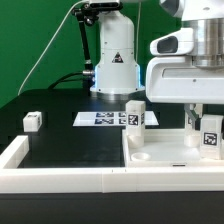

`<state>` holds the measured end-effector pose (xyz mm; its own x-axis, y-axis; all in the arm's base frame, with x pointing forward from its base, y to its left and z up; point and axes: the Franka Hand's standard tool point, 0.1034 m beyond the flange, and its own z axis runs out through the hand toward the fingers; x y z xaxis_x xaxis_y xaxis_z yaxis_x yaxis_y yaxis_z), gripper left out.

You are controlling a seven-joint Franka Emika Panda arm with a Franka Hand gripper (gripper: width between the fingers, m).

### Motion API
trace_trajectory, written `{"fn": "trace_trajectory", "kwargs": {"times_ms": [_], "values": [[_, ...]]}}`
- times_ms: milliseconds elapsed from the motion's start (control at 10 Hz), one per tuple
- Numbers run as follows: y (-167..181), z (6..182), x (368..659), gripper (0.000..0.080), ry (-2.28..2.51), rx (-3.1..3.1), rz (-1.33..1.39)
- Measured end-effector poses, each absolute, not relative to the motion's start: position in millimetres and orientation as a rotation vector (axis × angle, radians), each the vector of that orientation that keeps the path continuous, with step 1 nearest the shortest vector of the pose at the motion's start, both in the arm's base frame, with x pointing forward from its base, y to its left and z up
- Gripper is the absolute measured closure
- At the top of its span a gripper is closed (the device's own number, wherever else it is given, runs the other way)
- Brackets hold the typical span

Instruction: Assemble square table

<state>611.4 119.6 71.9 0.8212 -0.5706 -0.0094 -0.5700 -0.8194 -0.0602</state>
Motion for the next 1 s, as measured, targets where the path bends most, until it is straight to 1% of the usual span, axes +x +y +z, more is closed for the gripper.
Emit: {"fn": "trace_trajectory", "kwargs": {"times_ms": [200,300,600,700,800,900,1000], "values": [[119.9,71.6,611.1,0.0509,1.274,-2.810,0.015],[118.8,71.7,611.1,0.0509,1.296,-2.798,0.020],[118.9,71.4,611.1,0.0509,1.574,-2.632,0.045],[119.1,71.4,611.0,0.0434,1.561,-2.640,0.044],[119.0,71.4,611.1,0.0292,1.505,-2.672,0.042],[118.5,71.5,611.4,0.0196,1.438,-2.707,0.037],[118.6,71.5,611.7,0.0196,1.311,-2.771,0.027]]}}
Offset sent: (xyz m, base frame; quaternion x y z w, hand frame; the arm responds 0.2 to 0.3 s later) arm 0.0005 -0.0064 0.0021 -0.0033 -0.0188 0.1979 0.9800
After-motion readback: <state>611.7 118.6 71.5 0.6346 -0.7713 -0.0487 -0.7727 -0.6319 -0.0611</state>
